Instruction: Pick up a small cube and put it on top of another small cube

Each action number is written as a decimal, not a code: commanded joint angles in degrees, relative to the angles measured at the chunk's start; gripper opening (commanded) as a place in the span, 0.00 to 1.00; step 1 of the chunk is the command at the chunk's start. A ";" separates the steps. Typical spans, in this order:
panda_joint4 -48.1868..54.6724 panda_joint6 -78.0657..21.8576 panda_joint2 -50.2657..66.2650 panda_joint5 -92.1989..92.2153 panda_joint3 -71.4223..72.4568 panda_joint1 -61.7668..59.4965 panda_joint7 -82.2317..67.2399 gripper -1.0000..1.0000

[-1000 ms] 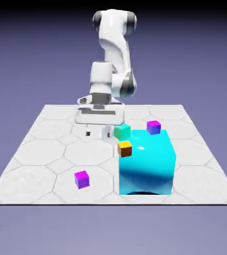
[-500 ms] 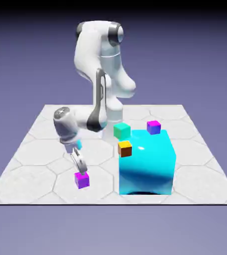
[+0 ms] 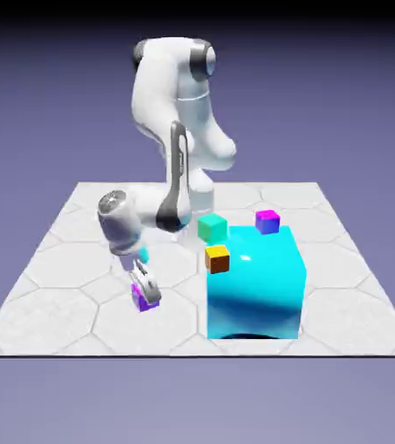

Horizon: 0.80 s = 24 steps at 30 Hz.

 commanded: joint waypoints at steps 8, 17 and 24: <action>10.01 -18.90 -14.14 11.06 -7.04 15.91 -2.99 0.00; 1.22 -30.70 -32.83 3.99 7.89 22.79 -7.89 0.00; -5.59 -33.15 -40.52 0.35 16.18 25.67 -10.57 0.00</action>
